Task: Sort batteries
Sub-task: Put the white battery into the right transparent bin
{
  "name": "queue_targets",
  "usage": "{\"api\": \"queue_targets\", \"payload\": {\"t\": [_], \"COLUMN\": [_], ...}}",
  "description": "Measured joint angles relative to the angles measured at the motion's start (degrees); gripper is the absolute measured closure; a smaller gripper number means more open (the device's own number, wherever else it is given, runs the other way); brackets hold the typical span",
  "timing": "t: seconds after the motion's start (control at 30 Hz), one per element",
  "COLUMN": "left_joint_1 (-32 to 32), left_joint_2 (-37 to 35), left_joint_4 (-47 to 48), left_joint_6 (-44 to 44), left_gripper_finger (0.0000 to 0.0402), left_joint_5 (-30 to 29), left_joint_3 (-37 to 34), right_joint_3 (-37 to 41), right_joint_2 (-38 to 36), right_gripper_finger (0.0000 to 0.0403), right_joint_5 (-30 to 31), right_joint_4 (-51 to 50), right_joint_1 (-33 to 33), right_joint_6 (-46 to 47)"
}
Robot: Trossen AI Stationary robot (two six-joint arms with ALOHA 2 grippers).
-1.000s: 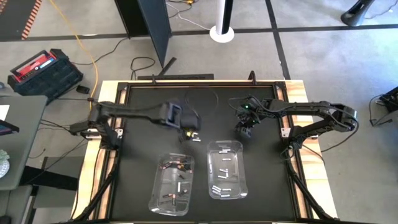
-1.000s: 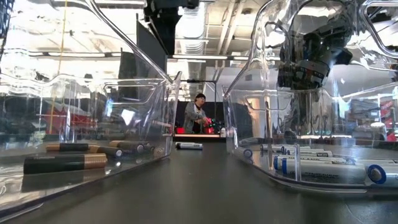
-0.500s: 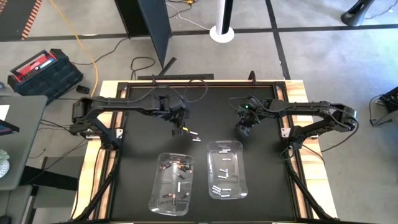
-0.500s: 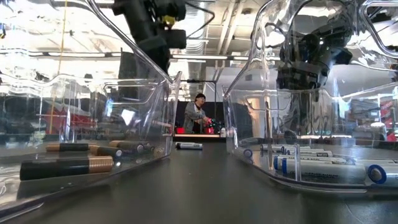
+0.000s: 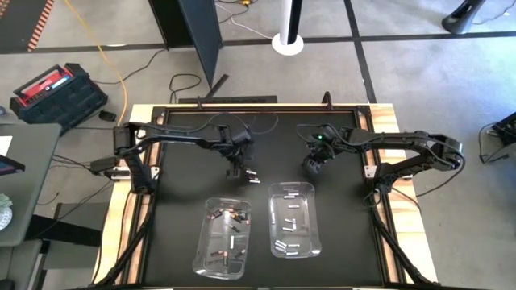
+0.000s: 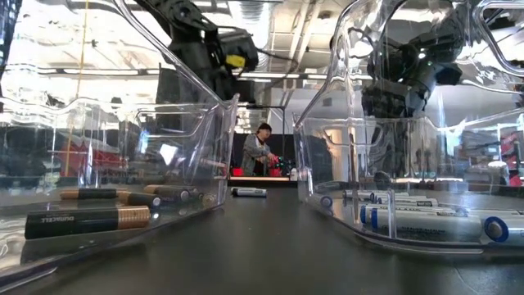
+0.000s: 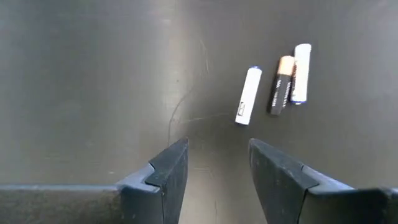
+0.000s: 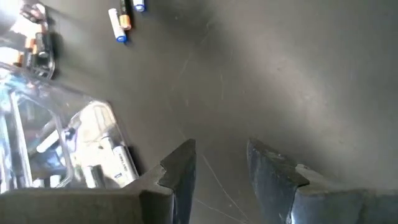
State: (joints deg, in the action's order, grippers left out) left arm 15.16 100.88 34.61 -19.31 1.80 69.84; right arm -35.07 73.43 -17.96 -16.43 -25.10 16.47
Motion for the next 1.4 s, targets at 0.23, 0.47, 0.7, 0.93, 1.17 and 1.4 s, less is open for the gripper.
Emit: {"api": "queue_targets", "payload": {"t": [0.23, 0.47, 0.7, 0.93, 1.17, 1.4], "left_joint_1": [-0.9, -0.9, -1.1, -1.4, -1.1, -0.8], "left_joint_2": [3.2, 3.3, 5.6, 9.9, 9.8, 9.8], "left_joint_4": [-5.0, -7.5, -8.3, -8.6, -8.4, -8.4], "left_joint_6": [0.9, 0.5, 1.4, 2.7, 1.2, 1.1], "left_gripper_finger": [0.024, 0.024, 0.024, 0.024, 0.024, 0.024], "left_joint_5": [0.7, 2.4, 7.0, 6.5, 2.4, 2.4], "left_joint_3": [0.1, 0.1, 0.2, 1.7, 1.7, 1.7], "right_joint_3": [0.0, 0.0, 0.0, 0.0, 0.0, 0.0], "right_joint_2": [0.0, 0.0, 0.0, 0.0, 0.0, 0.0], "right_gripper_finger": [0.0241, 0.0241, 0.0241, 0.0241, 0.0241, 0.0241], "right_joint_5": [0.2, 0.2, 0.2, 0.2, 0.2, 0.2], "right_joint_4": [0.4, 0.5, 0.6, 0.8, 0.8, 0.7], "right_joint_1": [0.4, 0.4, 0.4, 0.6, 1.1, 1.1], "right_joint_6": [0.6, 1.2, 1.1, 1.1, 1.1, 1.0]}}
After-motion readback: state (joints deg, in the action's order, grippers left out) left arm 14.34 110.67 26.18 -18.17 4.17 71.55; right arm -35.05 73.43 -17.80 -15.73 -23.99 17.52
